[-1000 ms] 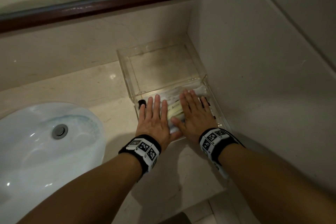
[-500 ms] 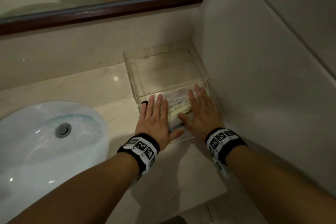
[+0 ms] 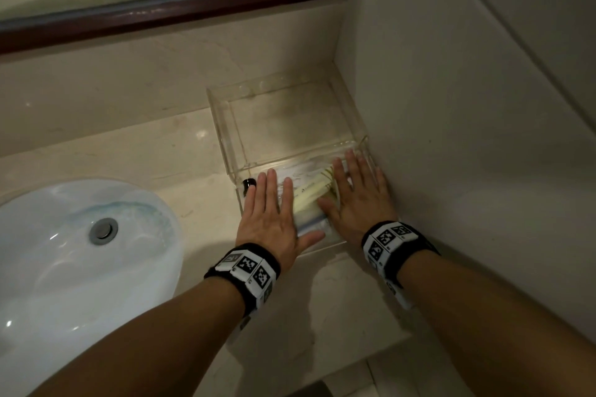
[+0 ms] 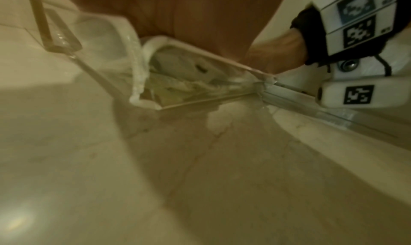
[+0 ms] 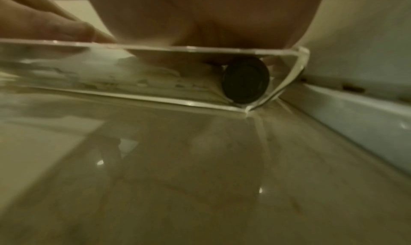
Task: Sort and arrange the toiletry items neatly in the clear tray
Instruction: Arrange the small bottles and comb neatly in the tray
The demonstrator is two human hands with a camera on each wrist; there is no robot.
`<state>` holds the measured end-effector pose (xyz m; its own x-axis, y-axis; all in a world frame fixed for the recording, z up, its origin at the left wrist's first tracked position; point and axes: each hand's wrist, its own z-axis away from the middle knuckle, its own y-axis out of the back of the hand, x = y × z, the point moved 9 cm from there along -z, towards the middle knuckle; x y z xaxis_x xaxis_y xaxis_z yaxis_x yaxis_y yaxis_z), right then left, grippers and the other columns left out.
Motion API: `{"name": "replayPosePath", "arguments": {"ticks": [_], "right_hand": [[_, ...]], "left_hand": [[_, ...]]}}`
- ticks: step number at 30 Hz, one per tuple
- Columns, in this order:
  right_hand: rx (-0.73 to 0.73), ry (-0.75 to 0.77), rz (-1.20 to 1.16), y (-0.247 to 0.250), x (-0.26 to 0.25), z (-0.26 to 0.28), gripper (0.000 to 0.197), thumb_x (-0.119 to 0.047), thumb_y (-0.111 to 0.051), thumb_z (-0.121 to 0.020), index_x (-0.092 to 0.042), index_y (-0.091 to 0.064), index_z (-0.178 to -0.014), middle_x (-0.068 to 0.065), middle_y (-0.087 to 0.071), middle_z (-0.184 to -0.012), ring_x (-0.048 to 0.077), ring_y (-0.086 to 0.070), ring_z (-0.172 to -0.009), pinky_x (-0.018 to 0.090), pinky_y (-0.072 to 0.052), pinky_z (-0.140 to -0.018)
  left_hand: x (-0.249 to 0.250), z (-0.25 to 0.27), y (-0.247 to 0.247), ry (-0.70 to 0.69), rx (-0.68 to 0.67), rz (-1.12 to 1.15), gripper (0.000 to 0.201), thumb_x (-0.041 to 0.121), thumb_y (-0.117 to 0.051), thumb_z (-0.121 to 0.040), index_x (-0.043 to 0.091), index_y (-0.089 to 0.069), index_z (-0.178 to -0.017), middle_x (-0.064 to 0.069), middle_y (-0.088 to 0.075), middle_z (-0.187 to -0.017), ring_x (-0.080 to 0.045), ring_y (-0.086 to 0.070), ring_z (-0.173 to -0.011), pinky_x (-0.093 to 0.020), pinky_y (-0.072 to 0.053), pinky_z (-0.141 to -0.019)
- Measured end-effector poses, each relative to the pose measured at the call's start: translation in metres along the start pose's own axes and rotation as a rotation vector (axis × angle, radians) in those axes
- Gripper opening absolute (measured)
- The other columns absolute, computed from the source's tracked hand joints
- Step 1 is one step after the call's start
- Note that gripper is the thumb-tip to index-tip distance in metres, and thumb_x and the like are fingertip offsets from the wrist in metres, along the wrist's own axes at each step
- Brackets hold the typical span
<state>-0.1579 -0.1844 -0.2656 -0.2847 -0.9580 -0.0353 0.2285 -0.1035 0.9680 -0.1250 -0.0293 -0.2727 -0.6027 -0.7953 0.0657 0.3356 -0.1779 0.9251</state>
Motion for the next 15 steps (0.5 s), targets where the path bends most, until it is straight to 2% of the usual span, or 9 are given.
{"name": "replayPosePath", "arguments": {"ticks": [9,13,15], "right_hand": [[-0.043,-0.007,0.040,-0.0074,-0.0019,-0.0035,0.081,-0.066,-0.003,-0.092,-0.020,0.014,-0.156,0.008,0.019,-0.165,0.025,0.017,-0.152,0.050,0.008,-0.121],[-0.055,-0.009,-0.009,-0.0040,0.0011,-0.0022,0.084,-0.065,-0.003,-0.089,-0.019,0.010,-0.157,0.007,0.018,-0.165,0.023,0.015,-0.152,0.047,0.008,-0.121],[-0.075,-0.009,-0.092,0.0011,0.0009,-0.0006,0.082,-0.063,-0.014,-0.093,-0.019,0.011,-0.157,0.005,0.018,-0.165,0.021,0.016,-0.152,0.046,0.008,-0.122]], "left_hand": [[0.0014,-0.0009,0.0005,0.003,-0.050,-0.012,0.105,0.086,-0.001,-0.080,0.015,0.023,-0.155,-0.021,0.030,-0.160,-0.035,0.026,-0.149,-0.047,0.012,-0.122],[0.0027,-0.0002,0.0016,-0.012,-0.084,-0.017,0.094,0.086,-0.005,-0.082,0.033,0.028,-0.152,-0.021,0.032,-0.159,-0.036,0.026,-0.149,-0.050,0.009,-0.122],[0.0028,0.0016,0.0036,-0.034,-0.110,-0.007,0.087,0.085,-0.007,-0.084,0.042,0.031,-0.149,-0.019,0.032,-0.160,-0.037,0.026,-0.149,-0.050,0.008,-0.122]]}}
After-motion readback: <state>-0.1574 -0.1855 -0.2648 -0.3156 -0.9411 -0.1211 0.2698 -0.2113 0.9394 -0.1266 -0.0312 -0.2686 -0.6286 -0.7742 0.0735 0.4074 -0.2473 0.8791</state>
